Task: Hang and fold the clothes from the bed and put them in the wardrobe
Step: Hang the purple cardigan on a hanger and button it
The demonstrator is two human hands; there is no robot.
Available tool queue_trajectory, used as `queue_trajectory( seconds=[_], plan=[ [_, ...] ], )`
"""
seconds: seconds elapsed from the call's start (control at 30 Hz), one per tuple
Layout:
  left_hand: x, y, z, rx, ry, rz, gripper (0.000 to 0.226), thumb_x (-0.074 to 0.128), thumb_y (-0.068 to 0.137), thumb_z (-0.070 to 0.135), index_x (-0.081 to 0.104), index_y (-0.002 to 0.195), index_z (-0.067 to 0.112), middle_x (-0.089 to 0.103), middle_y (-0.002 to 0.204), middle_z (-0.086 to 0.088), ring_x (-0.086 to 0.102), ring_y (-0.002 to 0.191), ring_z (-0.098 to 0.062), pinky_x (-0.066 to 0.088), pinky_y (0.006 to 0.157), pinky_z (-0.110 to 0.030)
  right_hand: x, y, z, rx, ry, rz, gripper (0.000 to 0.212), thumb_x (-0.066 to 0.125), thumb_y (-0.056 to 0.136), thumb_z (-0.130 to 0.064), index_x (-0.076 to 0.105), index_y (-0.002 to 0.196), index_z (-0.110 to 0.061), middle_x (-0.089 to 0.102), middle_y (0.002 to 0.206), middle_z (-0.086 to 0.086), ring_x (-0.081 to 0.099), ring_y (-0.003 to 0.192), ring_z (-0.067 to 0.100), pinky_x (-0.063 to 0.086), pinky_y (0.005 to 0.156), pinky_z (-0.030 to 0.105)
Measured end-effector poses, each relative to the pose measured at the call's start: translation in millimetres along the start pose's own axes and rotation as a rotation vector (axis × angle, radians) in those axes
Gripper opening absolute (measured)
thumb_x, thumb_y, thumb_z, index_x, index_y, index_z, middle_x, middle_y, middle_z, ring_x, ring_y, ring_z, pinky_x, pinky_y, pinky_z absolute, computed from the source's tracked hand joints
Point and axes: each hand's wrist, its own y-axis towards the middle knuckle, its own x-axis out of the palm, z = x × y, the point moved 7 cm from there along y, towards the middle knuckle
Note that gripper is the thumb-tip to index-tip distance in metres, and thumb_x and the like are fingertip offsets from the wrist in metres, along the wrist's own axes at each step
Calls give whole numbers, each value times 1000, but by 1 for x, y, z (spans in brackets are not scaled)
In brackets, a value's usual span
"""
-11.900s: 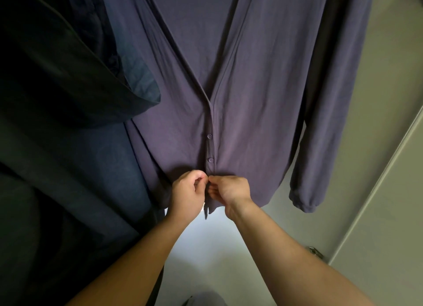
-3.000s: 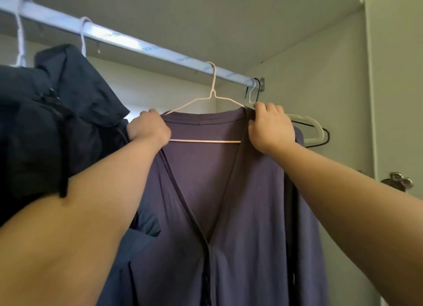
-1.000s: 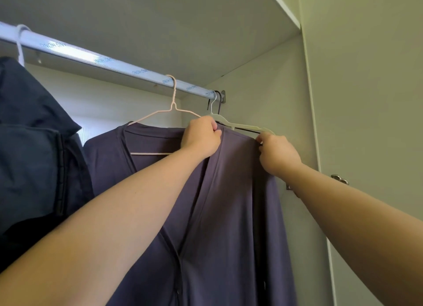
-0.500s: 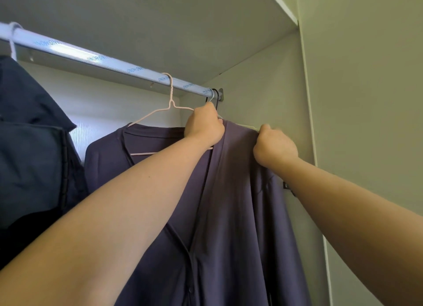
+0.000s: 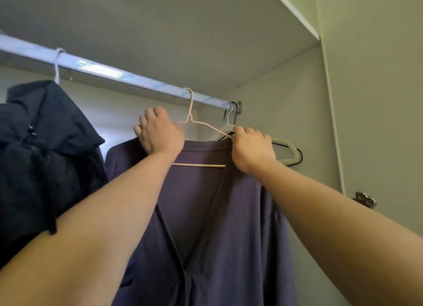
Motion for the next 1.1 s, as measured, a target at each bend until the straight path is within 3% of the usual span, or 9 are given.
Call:
queue_trajectory(
  seconds=[0.13, 0.23, 0.33, 0.47, 0.63, 0.8, 0.97, 1.1],
  plan=[
    [16, 11, -38, 72, 153, -209, 30, 46, 94, 26, 62, 118, 19, 66, 118, -8, 52, 116, -32, 33, 93, -43, 0, 4, -3, 14, 92, -72, 25, 39, 100, -20, 54, 118, -10, 54, 117, 16, 58, 107, 42, 44, 87, 46],
    [22, 12, -47, 44, 73, -292, 29, 48, 90, 14, 66, 113, 20, 67, 113, -8, 56, 111, -33, 35, 89, -41, -4, 6, -4, 15, 113, -121, 27, 40, 100, -19, 59, 116, -10, 51, 114, 15, 59, 103, 42, 49, 85, 45],
    [18, 11, -73, -85, -35, -264, 39, 50, 86, 5, 66, 119, 20, 63, 123, -11, 55, 116, -37, 45, 99, -42, -9, 6, -2, 31, 131, -136, 25, 40, 99, -16, 59, 114, -10, 51, 114, 15, 60, 102, 42, 49, 83, 44],
    [21, 9, -129, -242, -5, -291, 46, 52, 89, 3, 59, 133, 13, 58, 134, -16, 52, 125, -39, 48, 102, -43, -12, 2, -4, 85, 187, -162, 28, 42, 94, -12, 58, 117, -10, 54, 118, 17, 59, 110, 42, 50, 91, 46],
    [26, 5, -153, -347, -253, -278, 41, 51, 83, -1, 66, 118, 15, 61, 127, -11, 62, 107, -31, 47, 82, -30, -8, -1, -7, 170, 190, -125, 16, 40, 93, -17, 48, 107, -16, 59, 121, 14, 57, 114, 39, 36, 96, 52],
    [34, -4, -172, -408, -506, -276, 32, 66, 83, -8, 69, 106, 14, 66, 111, -4, 63, 105, -23, 46, 84, -27, -6, 1, -4, 205, 112, -40, 22, 34, 99, -28, 50, 110, -17, 60, 119, 12, 55, 114, 36, 31, 97, 54],
    [40, -5, -189, -393, -636, -356, 21, 66, 94, -2, 73, 113, 3, 73, 108, -14, 66, 89, -20, 51, 87, -28, -7, 8, 5, 183, 39, -42, 23, 36, 95, -19, 51, 112, -20, 59, 115, 12, 54, 110, 36, 31, 94, 50],
    [36, 1, -186, -217, -442, -369, 21, 54, 101, 5, 74, 110, 3, 70, 100, -7, 62, 92, -23, 45, 83, -28, -4, 9, 7, 175, 47, -45, 25, 37, 95, -18, 51, 116, -20, 59, 115, 13, 54, 111, 36, 31, 94, 50]
  ],
)
